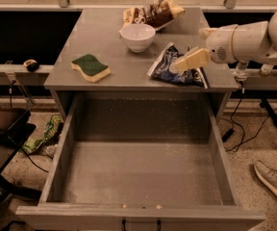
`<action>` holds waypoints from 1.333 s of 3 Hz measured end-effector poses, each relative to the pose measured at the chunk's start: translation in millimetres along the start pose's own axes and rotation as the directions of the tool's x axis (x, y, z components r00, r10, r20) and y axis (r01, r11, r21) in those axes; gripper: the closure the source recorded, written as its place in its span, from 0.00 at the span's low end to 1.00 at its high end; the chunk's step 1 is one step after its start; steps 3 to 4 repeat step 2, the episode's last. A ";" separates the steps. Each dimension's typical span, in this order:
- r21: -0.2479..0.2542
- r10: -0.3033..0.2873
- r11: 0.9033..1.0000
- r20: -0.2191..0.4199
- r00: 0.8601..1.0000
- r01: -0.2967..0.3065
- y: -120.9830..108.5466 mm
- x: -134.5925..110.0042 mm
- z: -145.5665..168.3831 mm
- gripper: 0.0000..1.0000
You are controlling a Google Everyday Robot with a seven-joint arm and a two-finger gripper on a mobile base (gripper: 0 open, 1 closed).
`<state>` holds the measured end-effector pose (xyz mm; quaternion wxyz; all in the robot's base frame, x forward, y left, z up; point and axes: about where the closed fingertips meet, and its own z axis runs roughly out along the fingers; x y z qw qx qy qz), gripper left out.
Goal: Pick blue chip bag from top drawer and place on counter
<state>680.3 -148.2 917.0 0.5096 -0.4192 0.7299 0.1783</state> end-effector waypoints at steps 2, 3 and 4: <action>0.143 -0.044 0.990 0.210 0.977 0.014 10.9 -45.5 -72.9 0.00; 0.143 -0.044 0.990 0.210 0.977 0.014 10.9 -45.5 -72.9 0.00; 0.143 -0.044 0.990 0.210 0.977 0.014 10.9 -45.5 -72.9 0.00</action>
Offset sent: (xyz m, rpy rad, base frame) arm -0.1605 -0.1425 0.1330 0.3078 -0.5108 -0.3517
